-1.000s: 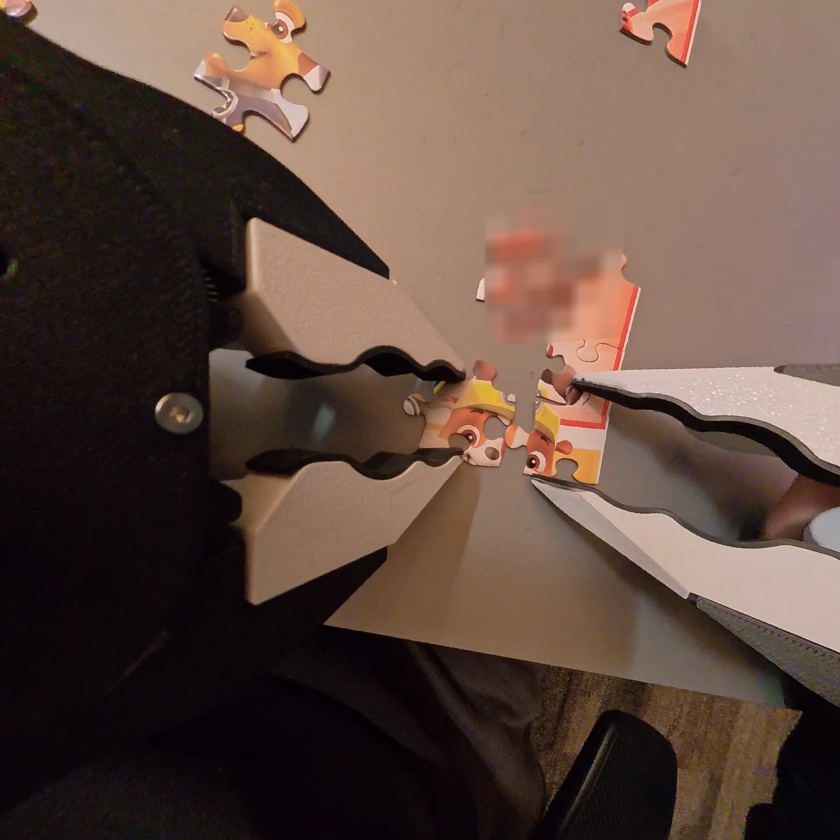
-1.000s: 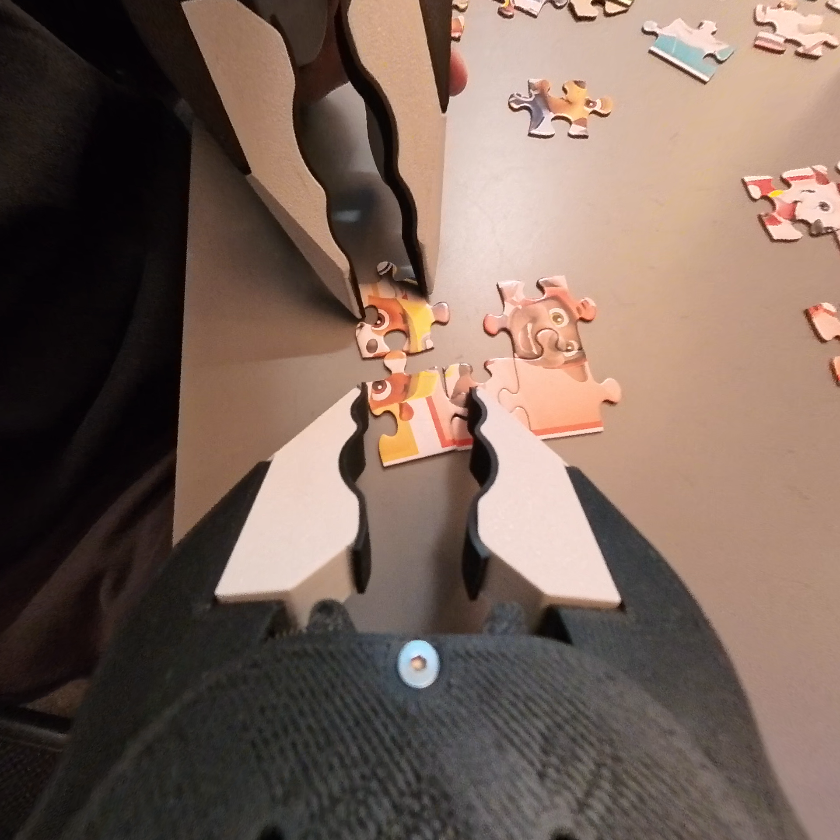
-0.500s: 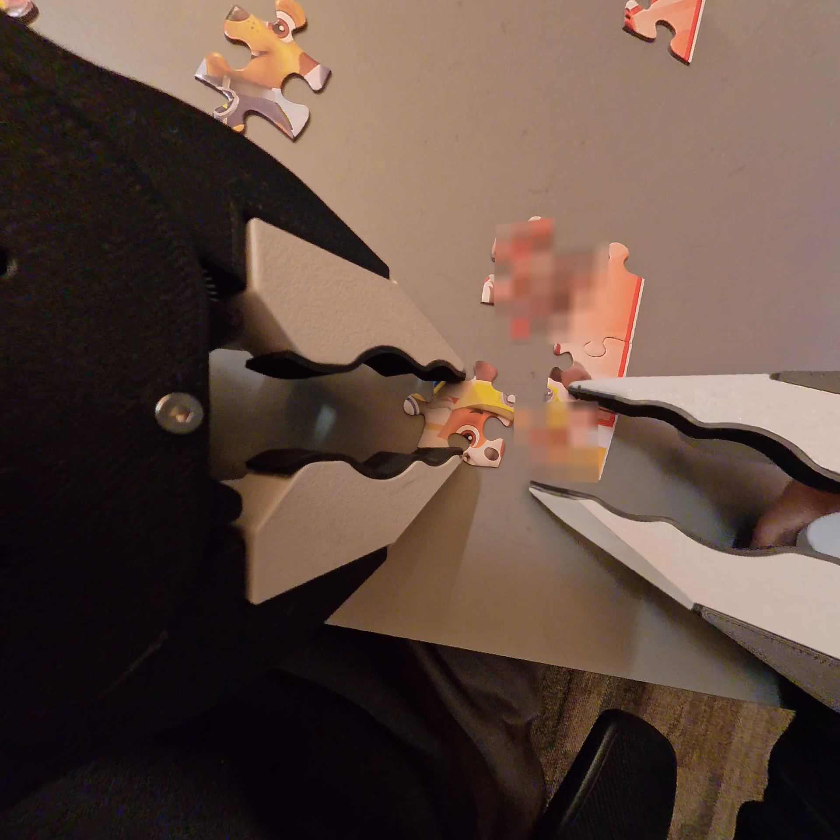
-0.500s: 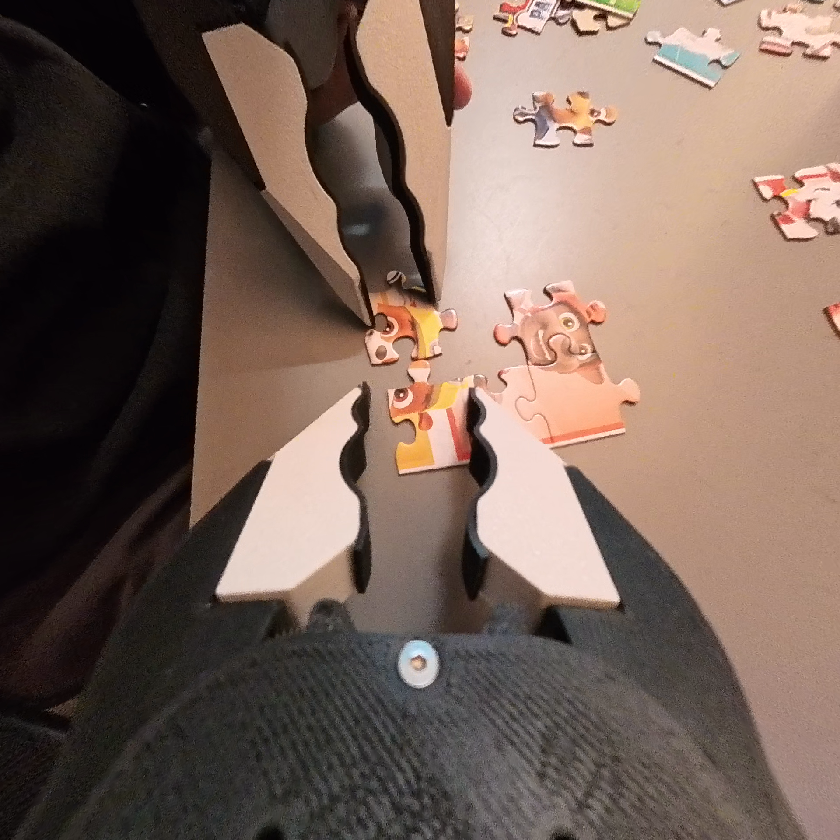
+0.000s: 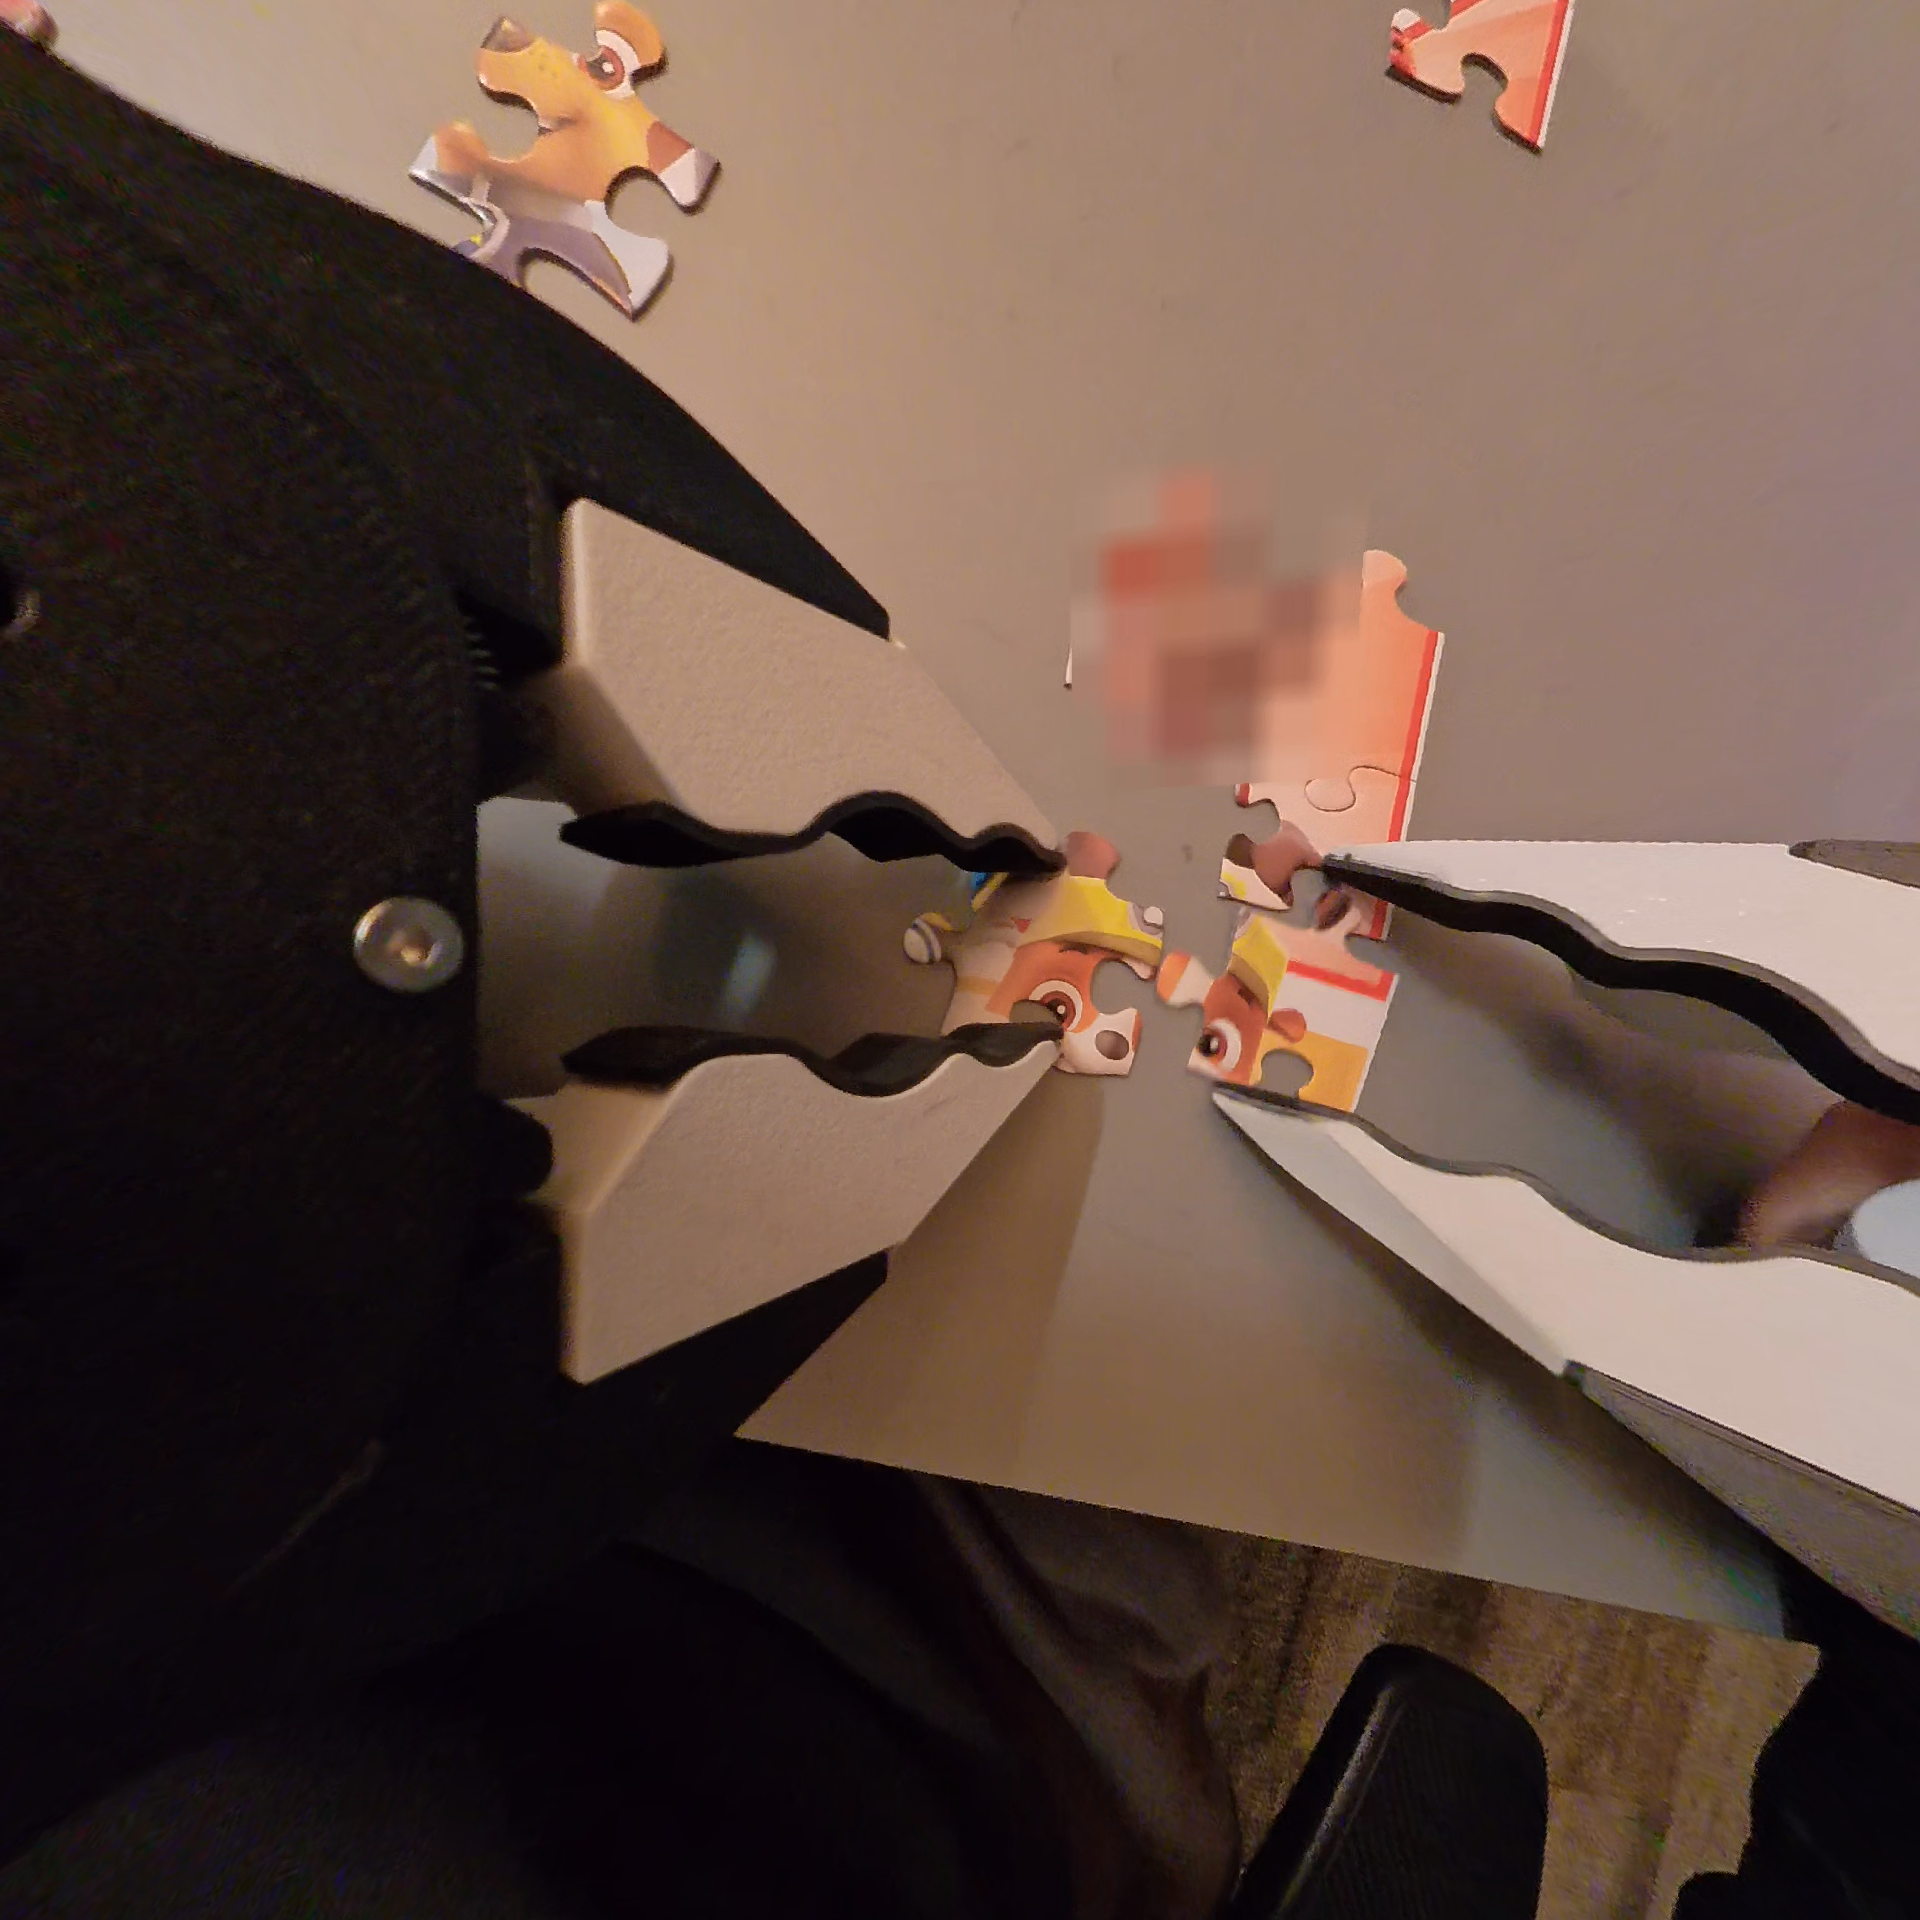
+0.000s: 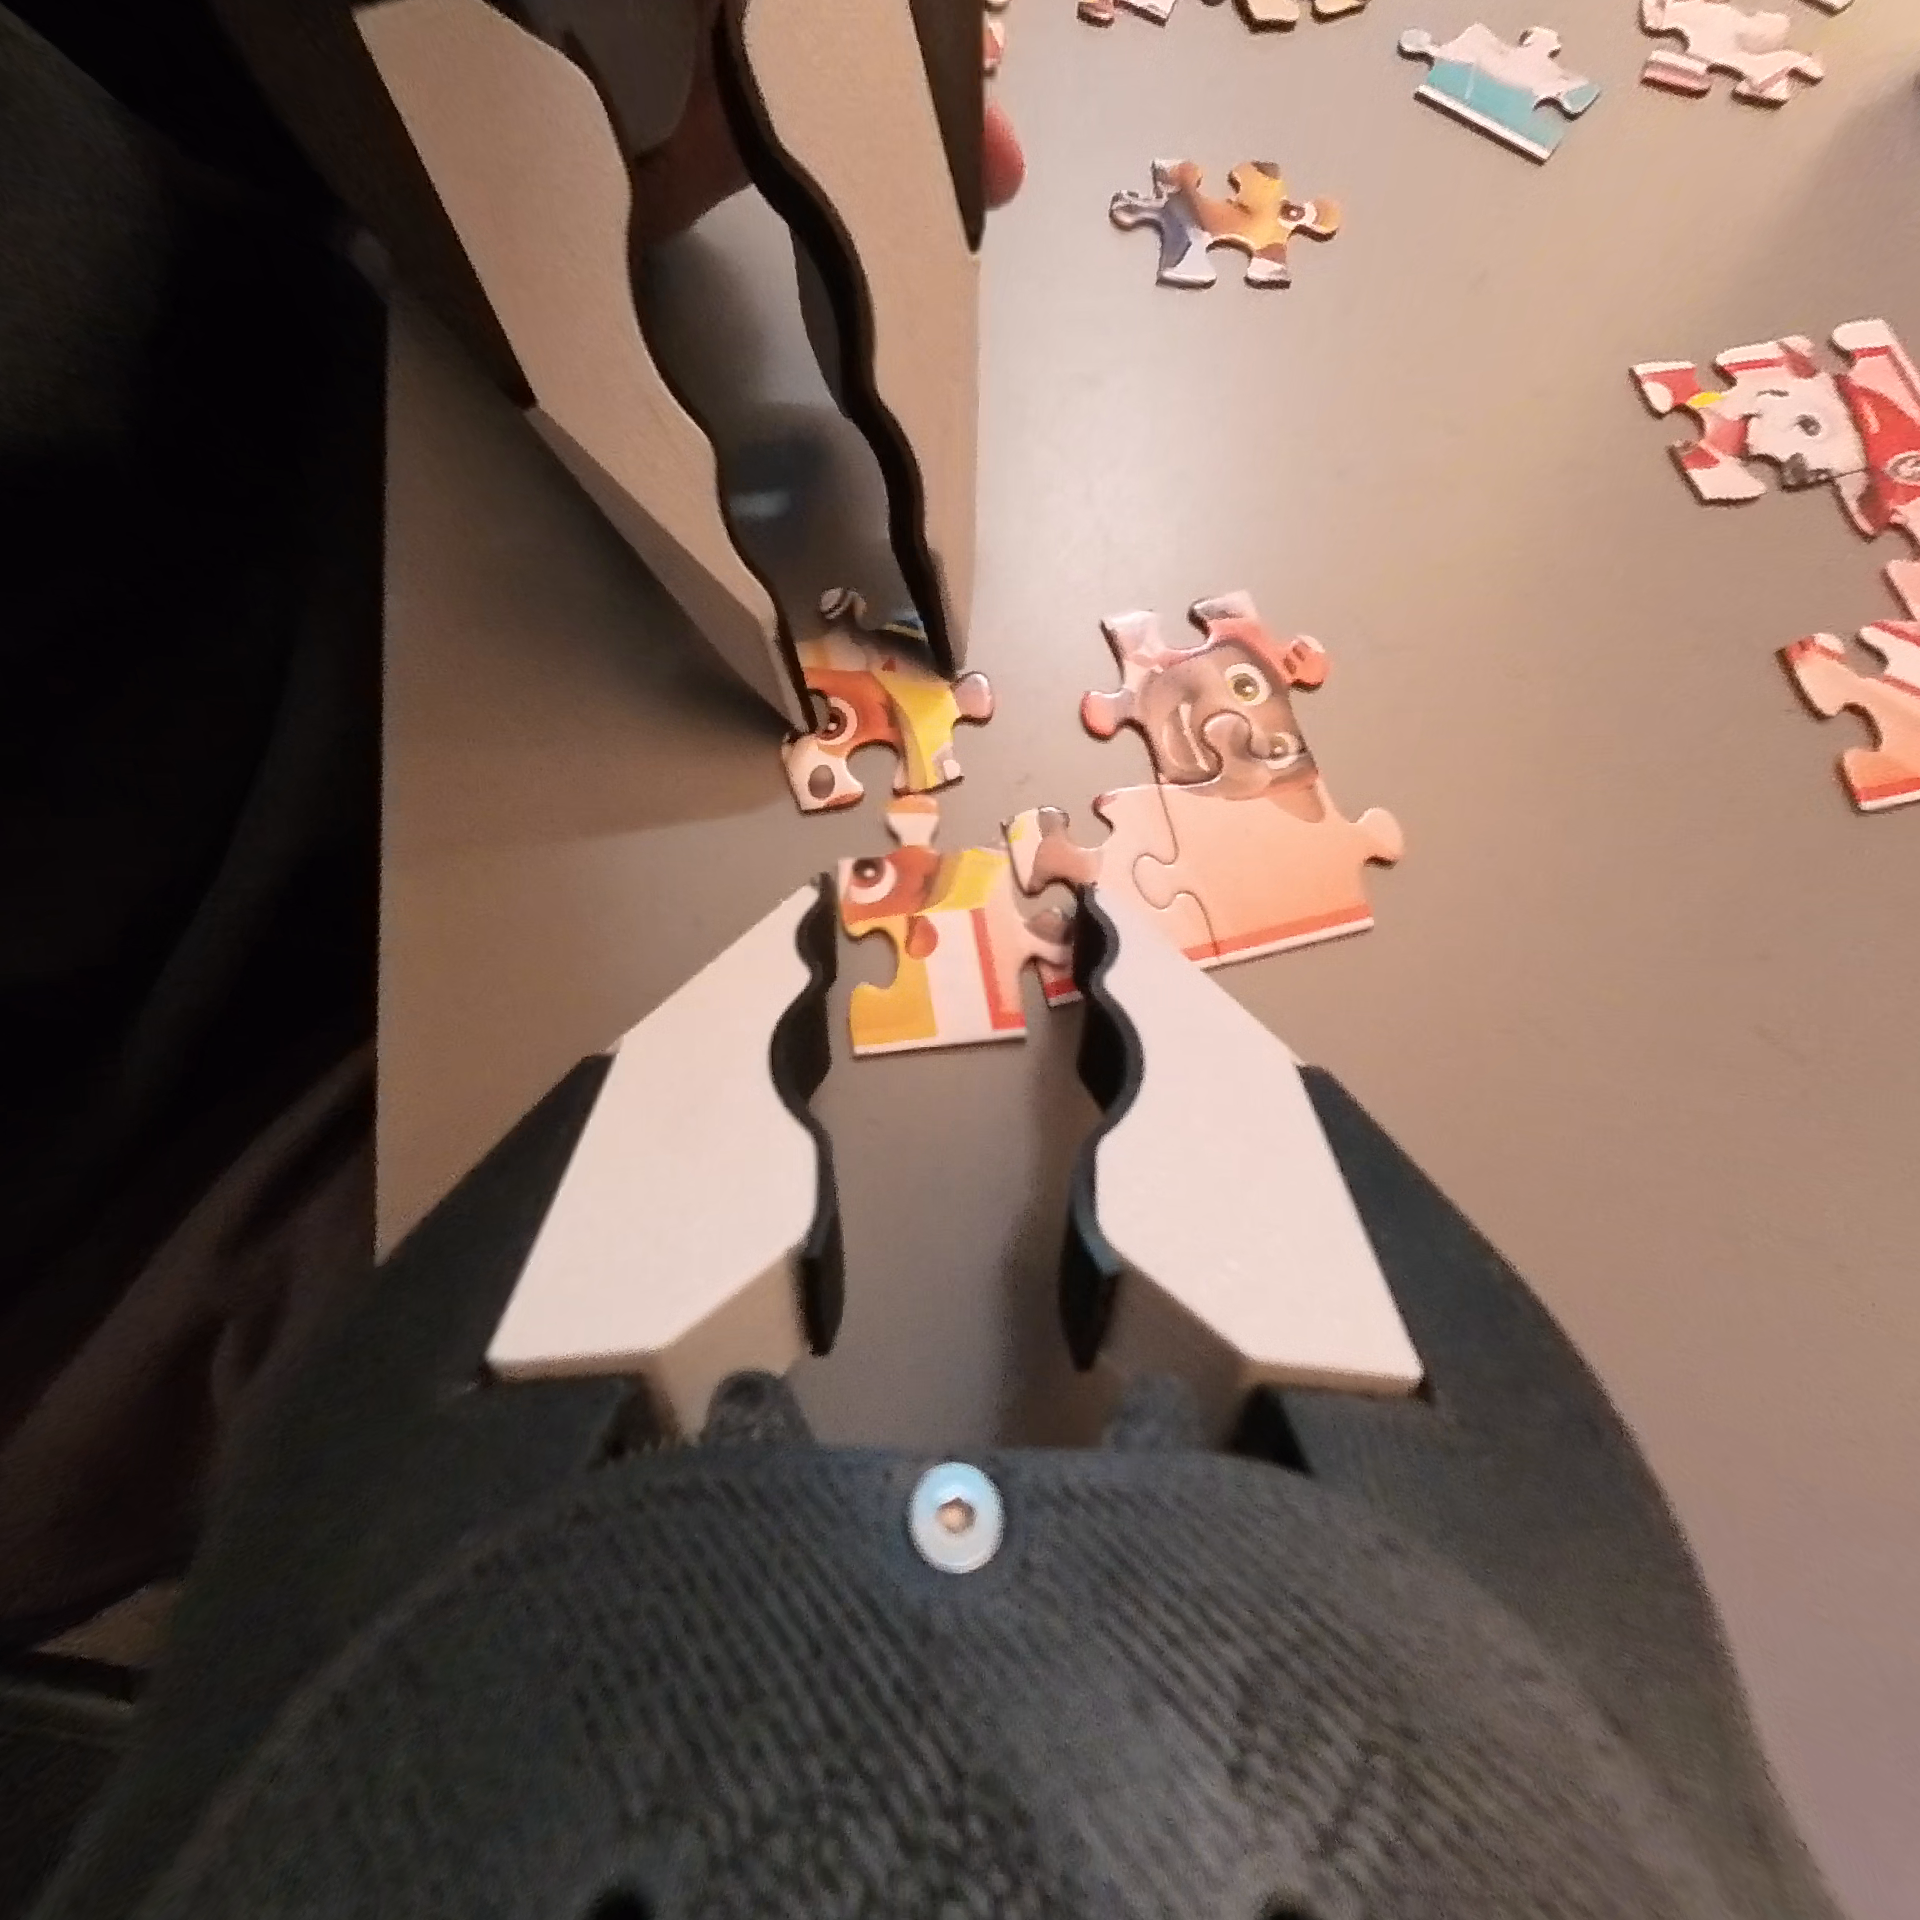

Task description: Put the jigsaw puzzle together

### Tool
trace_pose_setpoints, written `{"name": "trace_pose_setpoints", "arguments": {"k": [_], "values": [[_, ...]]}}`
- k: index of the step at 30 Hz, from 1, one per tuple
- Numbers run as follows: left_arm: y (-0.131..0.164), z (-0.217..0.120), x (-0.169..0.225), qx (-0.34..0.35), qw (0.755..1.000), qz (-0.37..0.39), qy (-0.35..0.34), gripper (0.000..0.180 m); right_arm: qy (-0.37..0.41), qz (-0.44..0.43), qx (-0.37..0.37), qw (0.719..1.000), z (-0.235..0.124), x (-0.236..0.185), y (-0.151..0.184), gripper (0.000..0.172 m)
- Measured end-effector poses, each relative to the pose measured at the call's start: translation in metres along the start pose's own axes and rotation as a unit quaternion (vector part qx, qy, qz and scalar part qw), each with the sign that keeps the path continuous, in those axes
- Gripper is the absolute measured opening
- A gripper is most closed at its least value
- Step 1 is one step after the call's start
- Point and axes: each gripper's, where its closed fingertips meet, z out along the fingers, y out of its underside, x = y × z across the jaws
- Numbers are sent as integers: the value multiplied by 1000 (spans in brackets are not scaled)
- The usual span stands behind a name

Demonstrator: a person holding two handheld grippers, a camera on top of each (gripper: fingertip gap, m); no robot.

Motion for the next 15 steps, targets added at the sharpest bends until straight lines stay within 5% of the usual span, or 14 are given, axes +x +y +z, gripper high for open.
{"name": "trace_pose_setpoints", "arguments": {"k": [5,15], "values": [[-1,1,1,1,1000,0,-4,27,-17,2,6,1000,1,-5,-1,32],[-1,1,1,4,1000,-4,-4,27,-11,-10,7,1000,0,-7,-2,31]]}}
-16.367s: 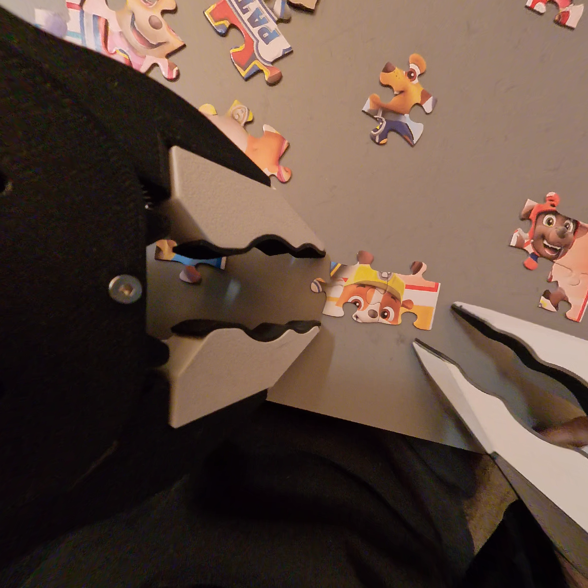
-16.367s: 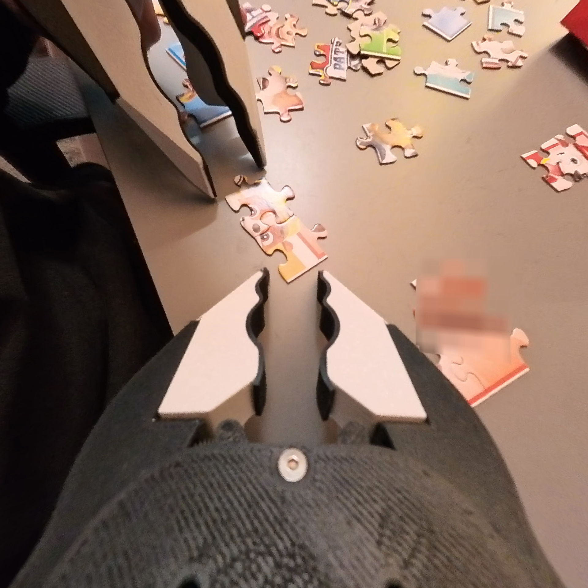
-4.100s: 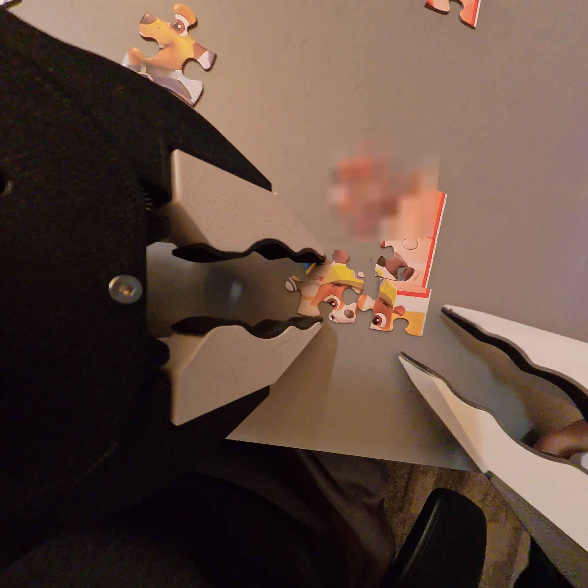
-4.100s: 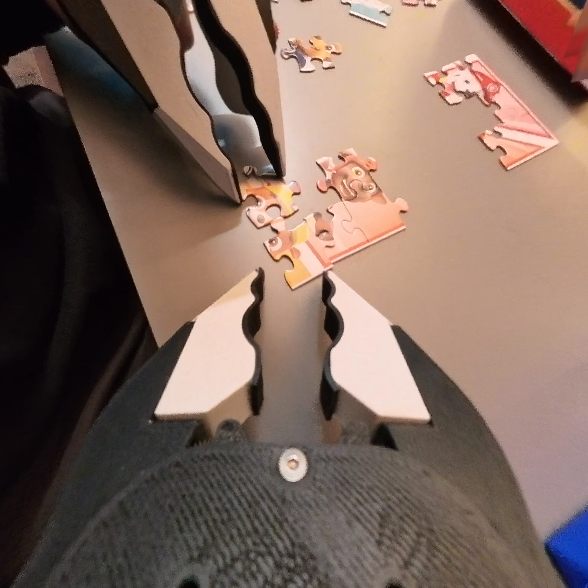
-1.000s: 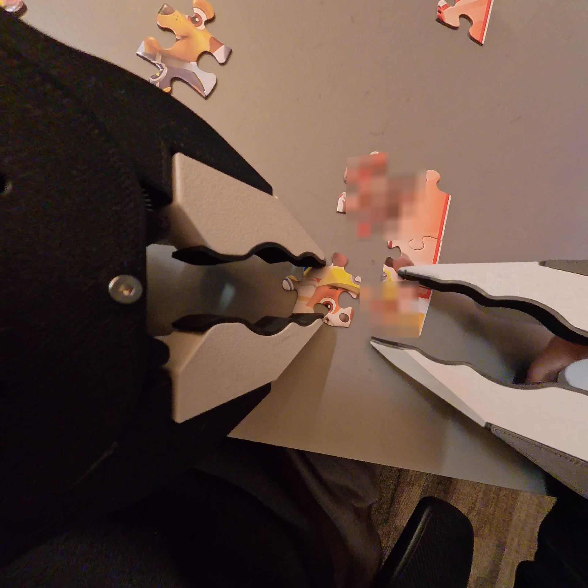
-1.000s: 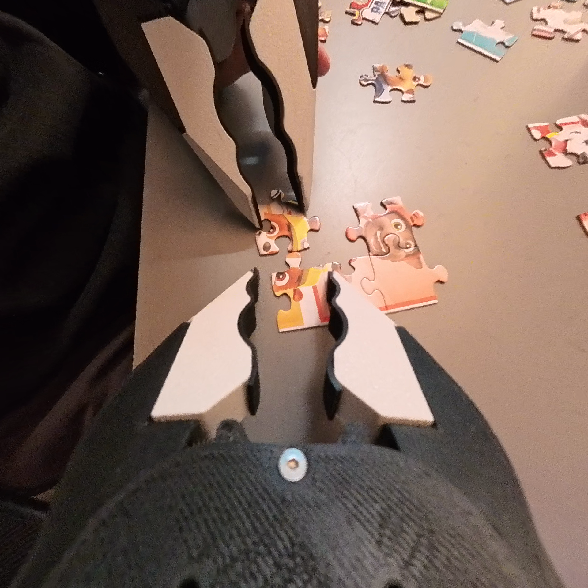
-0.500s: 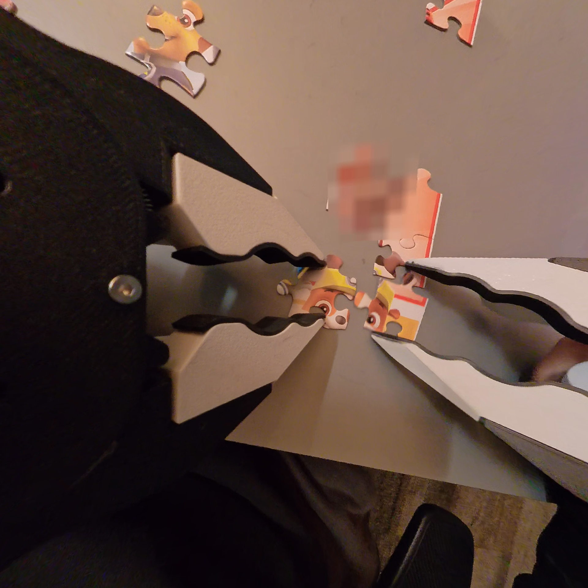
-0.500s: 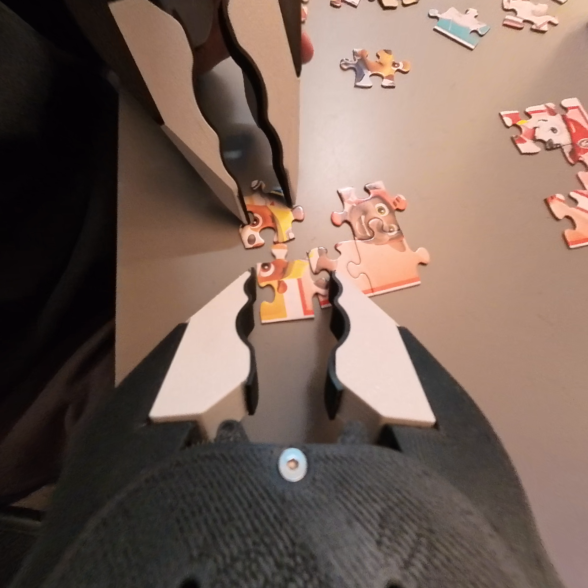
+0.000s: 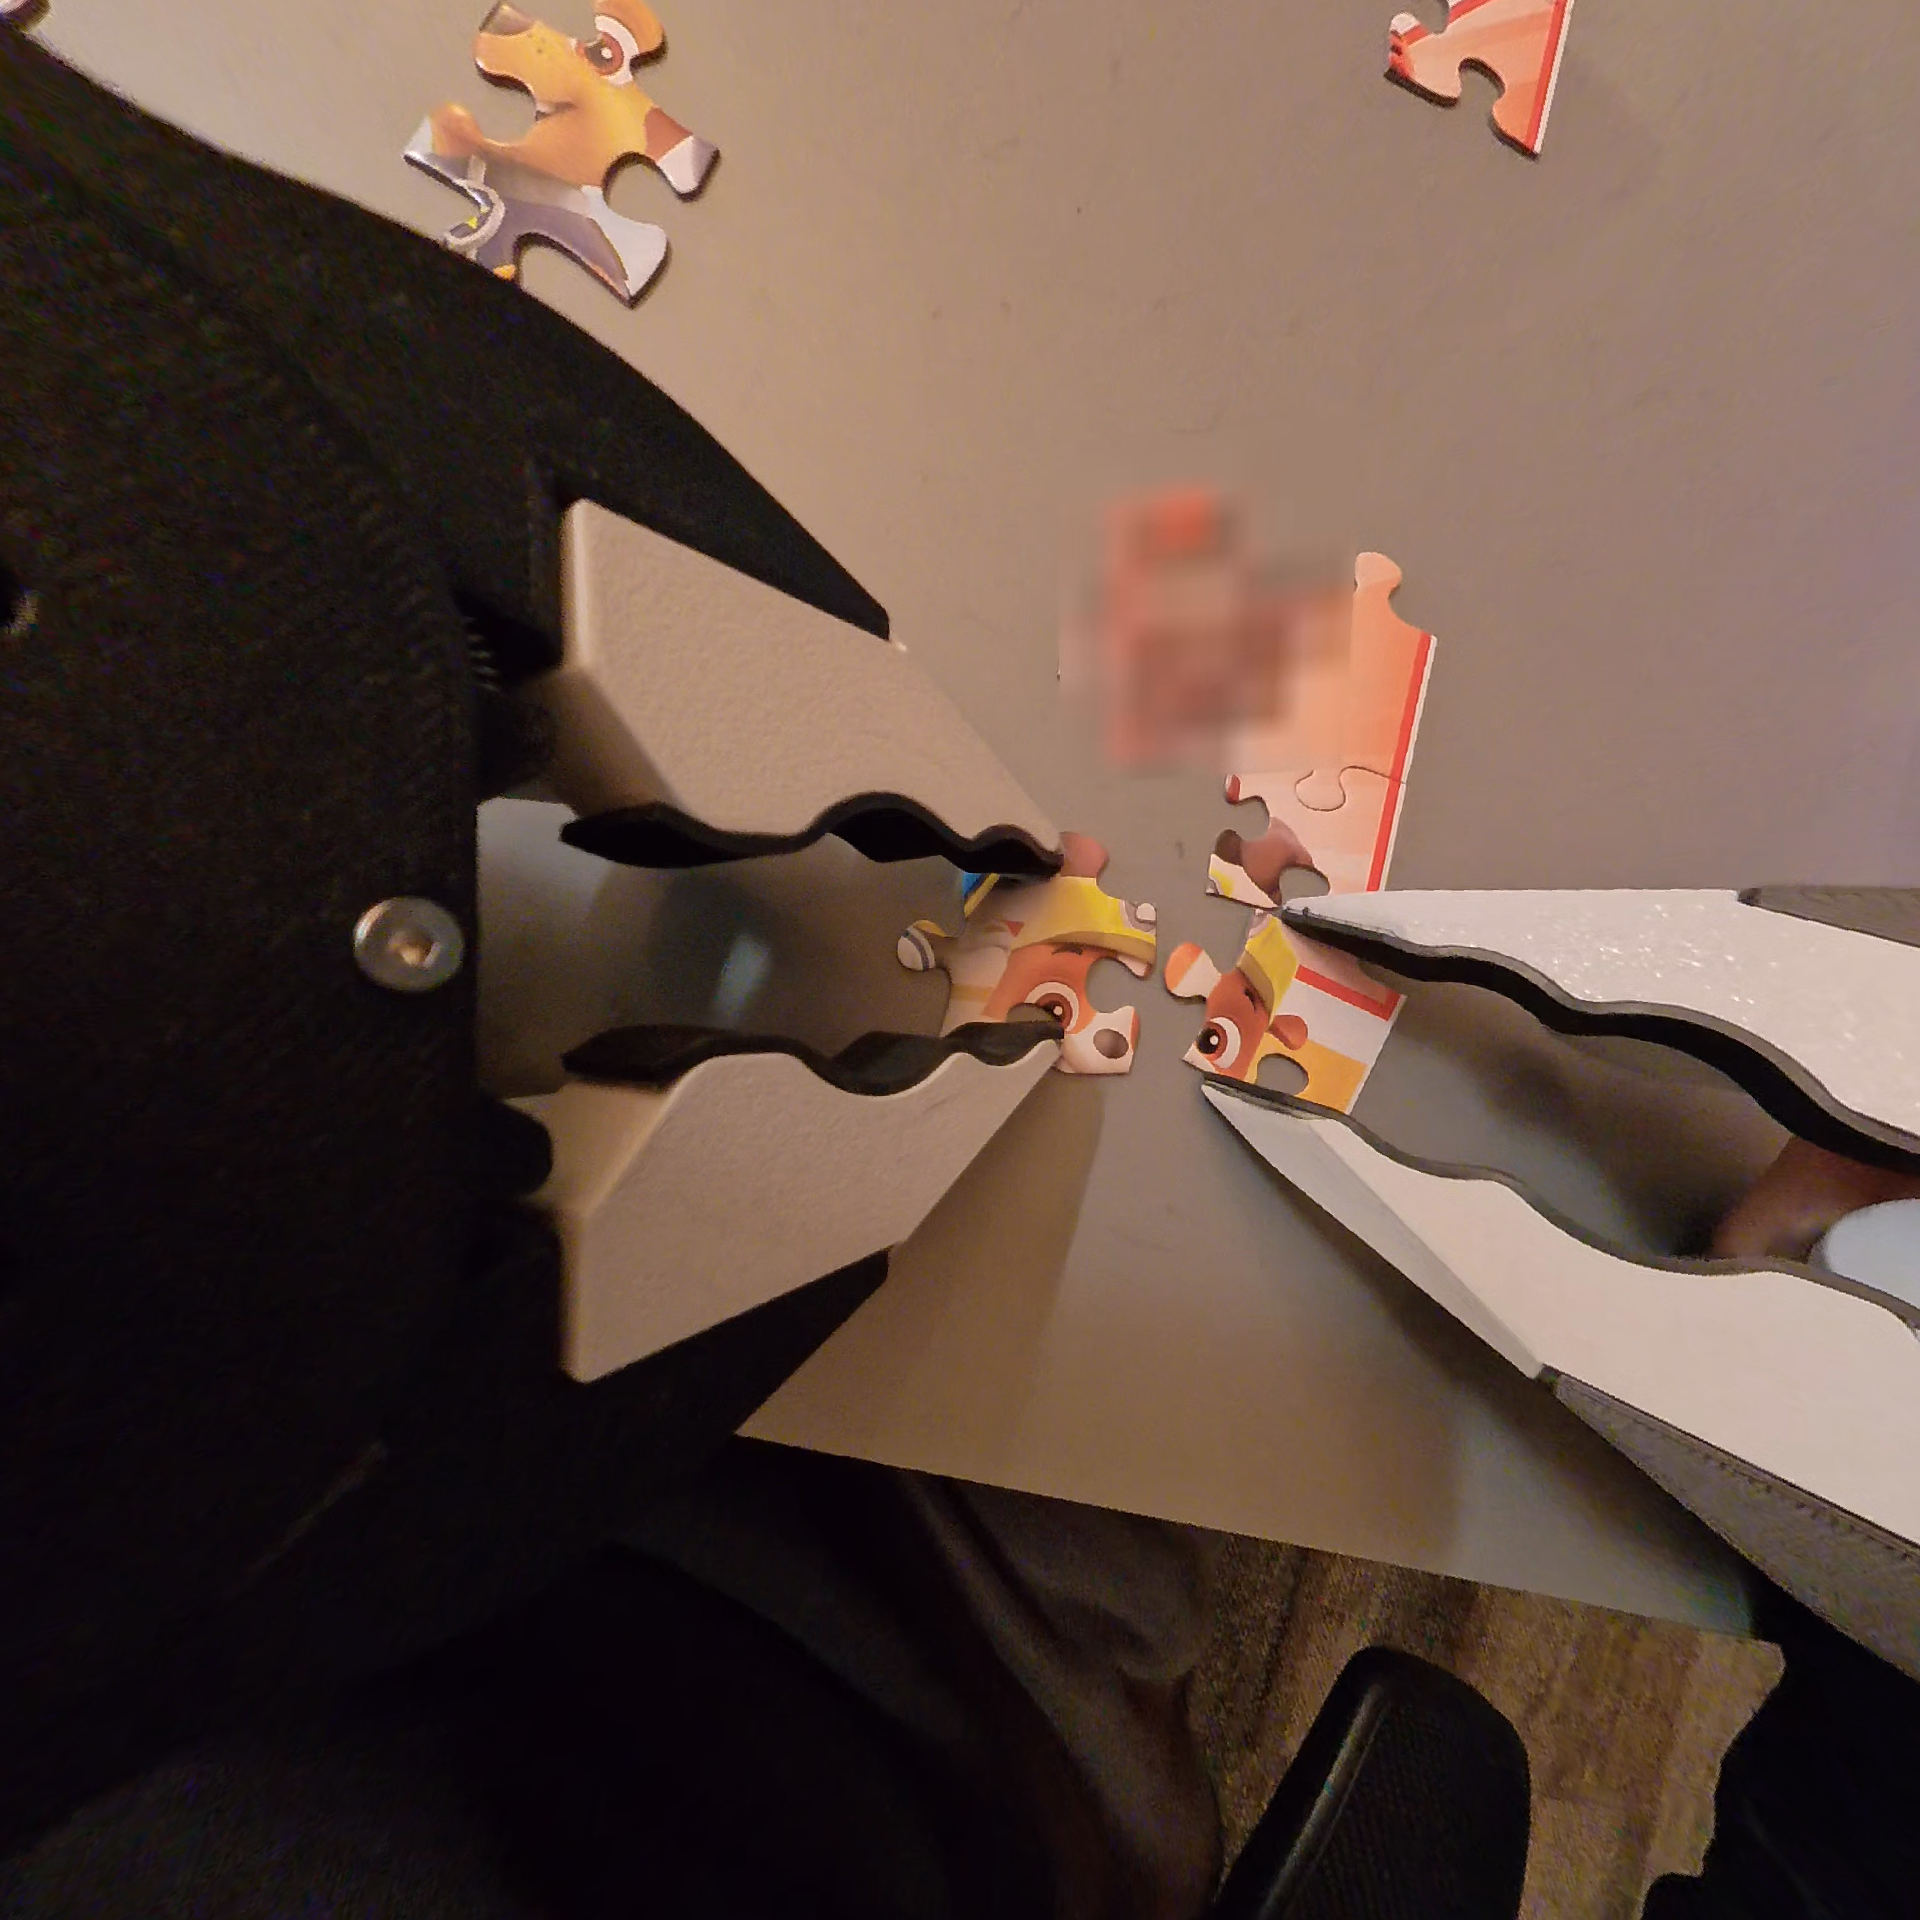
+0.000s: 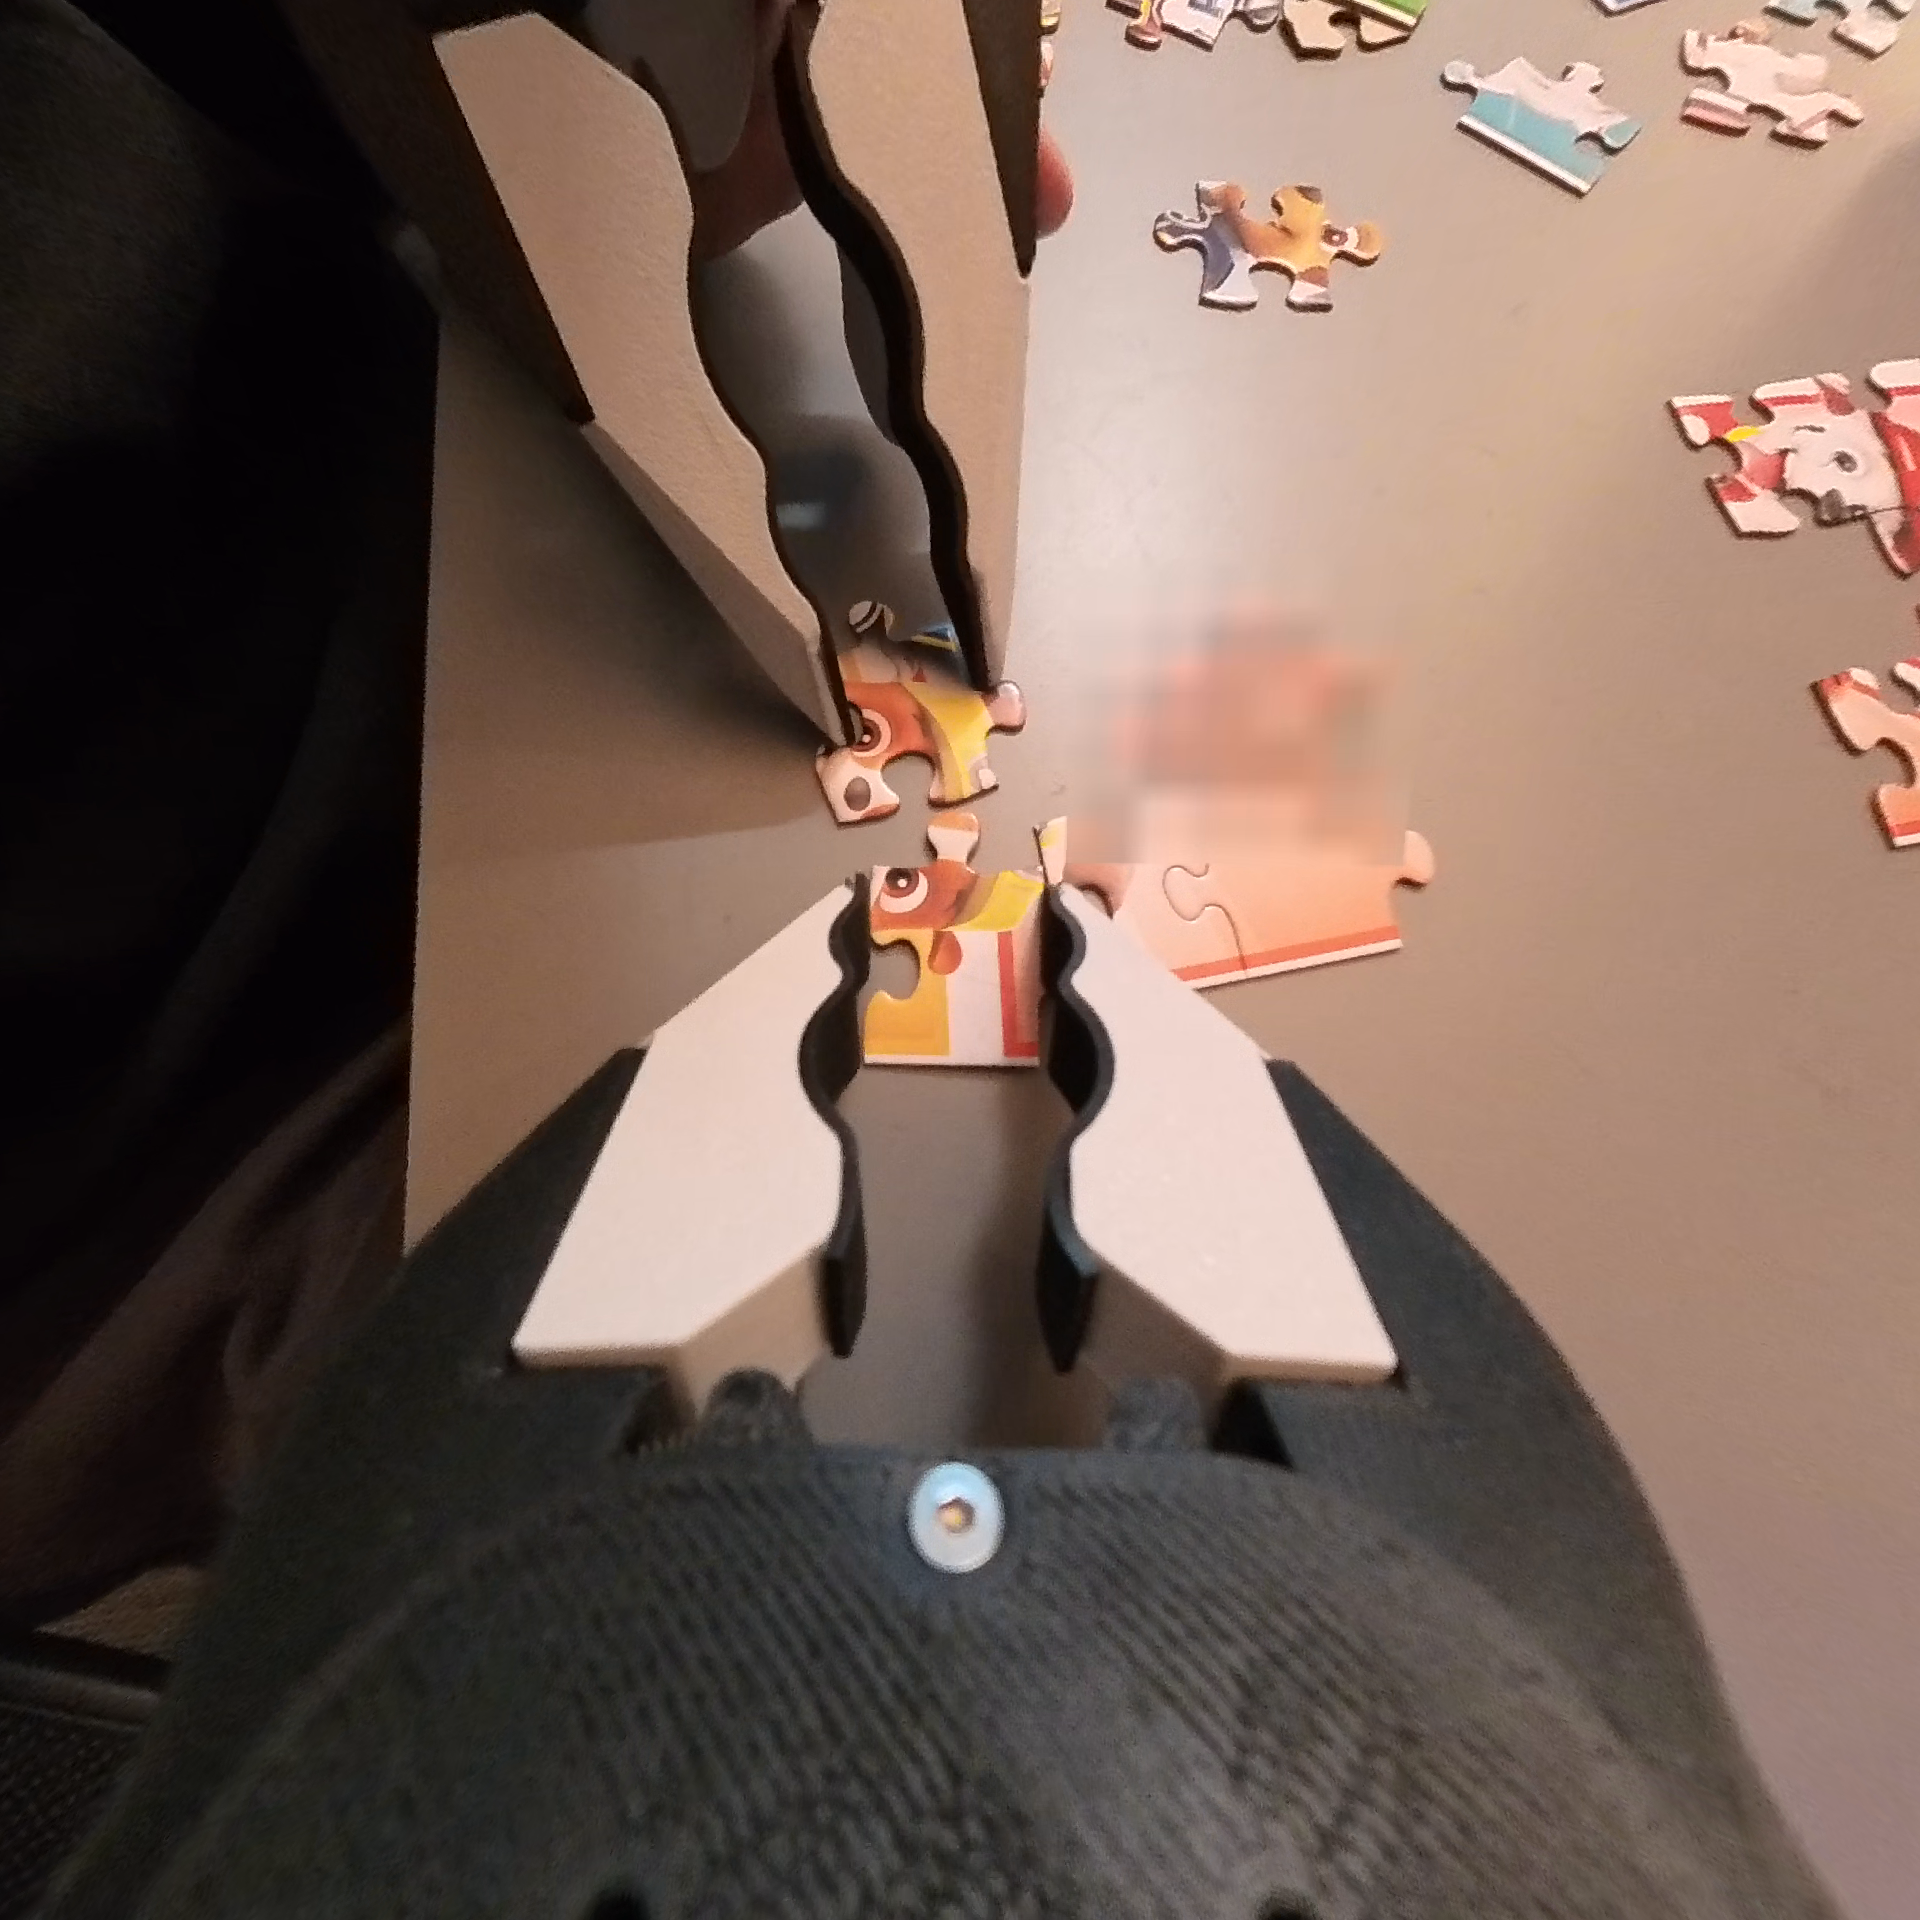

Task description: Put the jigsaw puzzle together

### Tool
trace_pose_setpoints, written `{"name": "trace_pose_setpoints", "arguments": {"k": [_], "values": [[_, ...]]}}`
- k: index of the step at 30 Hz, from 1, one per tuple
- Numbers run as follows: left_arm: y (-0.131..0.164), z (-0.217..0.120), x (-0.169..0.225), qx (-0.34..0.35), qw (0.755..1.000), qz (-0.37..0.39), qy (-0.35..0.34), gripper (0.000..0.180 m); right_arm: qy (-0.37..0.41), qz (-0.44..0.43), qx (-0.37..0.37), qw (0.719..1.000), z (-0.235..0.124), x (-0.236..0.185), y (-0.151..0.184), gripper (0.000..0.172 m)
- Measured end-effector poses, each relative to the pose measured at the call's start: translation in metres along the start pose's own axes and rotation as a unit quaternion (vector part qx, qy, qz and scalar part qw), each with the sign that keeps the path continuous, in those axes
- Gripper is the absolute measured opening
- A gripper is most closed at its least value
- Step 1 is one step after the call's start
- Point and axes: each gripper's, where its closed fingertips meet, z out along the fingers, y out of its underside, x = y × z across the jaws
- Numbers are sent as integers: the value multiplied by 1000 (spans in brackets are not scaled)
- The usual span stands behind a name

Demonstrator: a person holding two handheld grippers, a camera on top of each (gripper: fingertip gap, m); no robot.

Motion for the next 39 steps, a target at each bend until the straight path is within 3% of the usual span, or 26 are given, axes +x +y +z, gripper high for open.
{"name": "trace_pose_setpoints", "arguments": {"k": [5,19,39], "values": [[0,0,0,1,1000,0,0,27,-23,1,21,1000,-2,-5,-8,31],[-1,1,-2,1,1000,2,2,27,-89,-53,-40,994,11,-6,-8,31],[-1,1,-6,1,1000,-7,-6,27,-85,-60,-60,993,8,-1,-6,31]]}}
